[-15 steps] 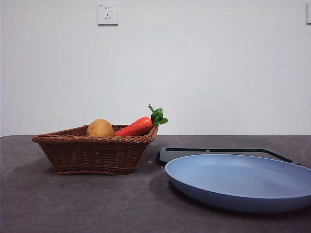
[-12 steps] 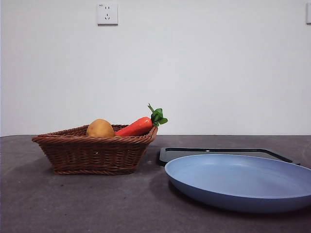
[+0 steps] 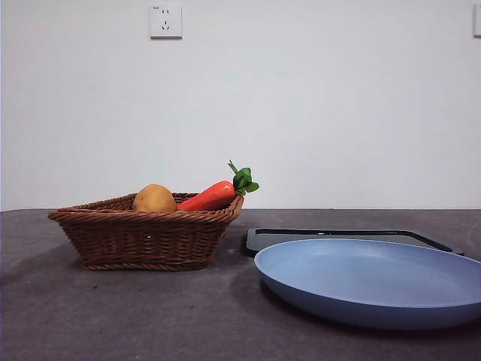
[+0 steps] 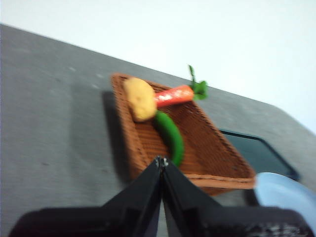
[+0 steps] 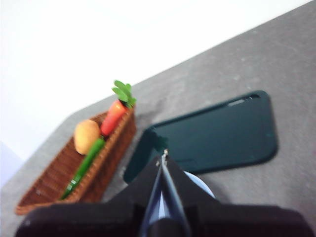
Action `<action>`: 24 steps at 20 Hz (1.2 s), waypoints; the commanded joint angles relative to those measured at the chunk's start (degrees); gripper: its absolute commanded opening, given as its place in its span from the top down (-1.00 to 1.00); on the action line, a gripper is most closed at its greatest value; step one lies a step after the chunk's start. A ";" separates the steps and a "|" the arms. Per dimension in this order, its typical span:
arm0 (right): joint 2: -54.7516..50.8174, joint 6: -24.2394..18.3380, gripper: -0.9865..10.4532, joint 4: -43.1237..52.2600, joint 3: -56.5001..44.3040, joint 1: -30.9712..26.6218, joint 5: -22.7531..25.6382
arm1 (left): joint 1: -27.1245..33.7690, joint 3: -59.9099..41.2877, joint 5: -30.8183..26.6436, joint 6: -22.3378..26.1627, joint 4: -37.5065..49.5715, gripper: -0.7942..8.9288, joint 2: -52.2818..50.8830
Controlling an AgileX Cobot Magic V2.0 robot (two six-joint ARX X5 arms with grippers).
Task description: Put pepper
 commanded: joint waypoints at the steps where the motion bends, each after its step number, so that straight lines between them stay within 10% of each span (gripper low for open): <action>1: 1.46 1.95 0.82 1.16 4.22 0.13 -0.13 | 0.13 4.20 2.25 -2.03 0.57 0.82 1.09; 11: 18.03 -8.48 0.82 -9.94 23.52 0.22 -4.90 | 0.13 19.80 10.69 0.35 -4.66 0.82 15.91; 24: 42.49 -33.29 0.82 -46.80 52.63 2.89 -6.36 | -2.58 42.36 19.58 23.74 -32.00 0.82 36.57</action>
